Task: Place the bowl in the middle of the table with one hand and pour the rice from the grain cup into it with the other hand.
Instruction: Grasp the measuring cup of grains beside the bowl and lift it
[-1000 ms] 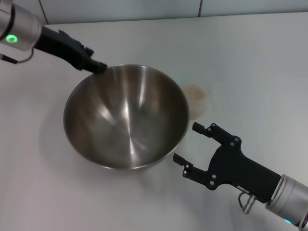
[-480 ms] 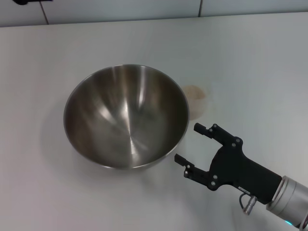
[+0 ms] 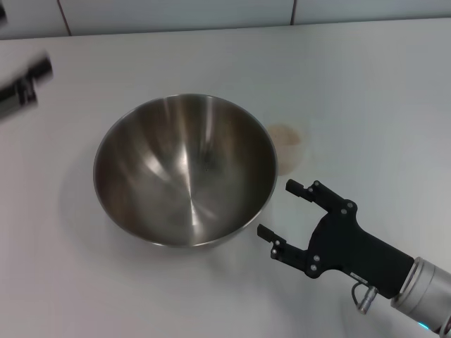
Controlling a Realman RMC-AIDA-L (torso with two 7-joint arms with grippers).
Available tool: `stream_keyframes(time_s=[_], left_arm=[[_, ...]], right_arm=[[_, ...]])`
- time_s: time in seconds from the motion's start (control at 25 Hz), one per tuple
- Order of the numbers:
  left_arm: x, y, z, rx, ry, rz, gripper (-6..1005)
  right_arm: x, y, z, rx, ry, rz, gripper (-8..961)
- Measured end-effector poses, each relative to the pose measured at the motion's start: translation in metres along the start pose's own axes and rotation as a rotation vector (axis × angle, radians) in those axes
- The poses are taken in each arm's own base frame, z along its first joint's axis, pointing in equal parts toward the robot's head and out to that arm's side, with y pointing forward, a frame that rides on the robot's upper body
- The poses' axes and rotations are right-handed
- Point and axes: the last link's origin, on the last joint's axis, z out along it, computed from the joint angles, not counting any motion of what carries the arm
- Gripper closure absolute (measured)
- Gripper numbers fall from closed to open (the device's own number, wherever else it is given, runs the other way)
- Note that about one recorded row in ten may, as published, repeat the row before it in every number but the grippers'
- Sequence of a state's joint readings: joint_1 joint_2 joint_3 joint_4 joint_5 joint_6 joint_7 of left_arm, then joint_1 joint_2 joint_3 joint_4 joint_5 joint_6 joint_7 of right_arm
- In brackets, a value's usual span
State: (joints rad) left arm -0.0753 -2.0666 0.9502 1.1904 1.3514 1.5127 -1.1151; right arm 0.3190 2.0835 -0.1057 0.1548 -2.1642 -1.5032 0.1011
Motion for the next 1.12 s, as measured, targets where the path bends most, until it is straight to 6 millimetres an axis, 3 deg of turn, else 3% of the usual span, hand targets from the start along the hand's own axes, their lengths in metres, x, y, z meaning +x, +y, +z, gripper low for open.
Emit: stream_keyframes(time_s=[0.08,0.12,0.28,0.48,0.88,1.12], left_arm=[[-0.032,0.03,-0.019,-0.016,0.053,-0.009,202],[-0.032,0.03,-0.019,-0.016,0.053,-0.009,202],[-0.067,0.068,-0.038,0.01,0.072,-0.015,202],[-0.089,0.098,-0.046,0.016,0.033,-0.005,202],[-0.119,0.129,-0.049,0.021,-0.087,-0.071,202],[-0.121,0.131,-0.049,0.016,-0.101,-0.078,202]], right_arm=[[0.0,0.0,0.0,0.0,0.0,0.0,172],[0.0,0.0,0.0,0.0,0.0,0.0,172],[0.0,0.0,0.0,-0.001,-0.003,0.0,172],[0.0,0.0,0.0,-0.002,-0.003,-0.002,172],[0.0,-0.001,0.0,-0.001,0.001,-0.005,173],[0.0,-0.001,-0.001,0.002,0.002,-0.006,174]])
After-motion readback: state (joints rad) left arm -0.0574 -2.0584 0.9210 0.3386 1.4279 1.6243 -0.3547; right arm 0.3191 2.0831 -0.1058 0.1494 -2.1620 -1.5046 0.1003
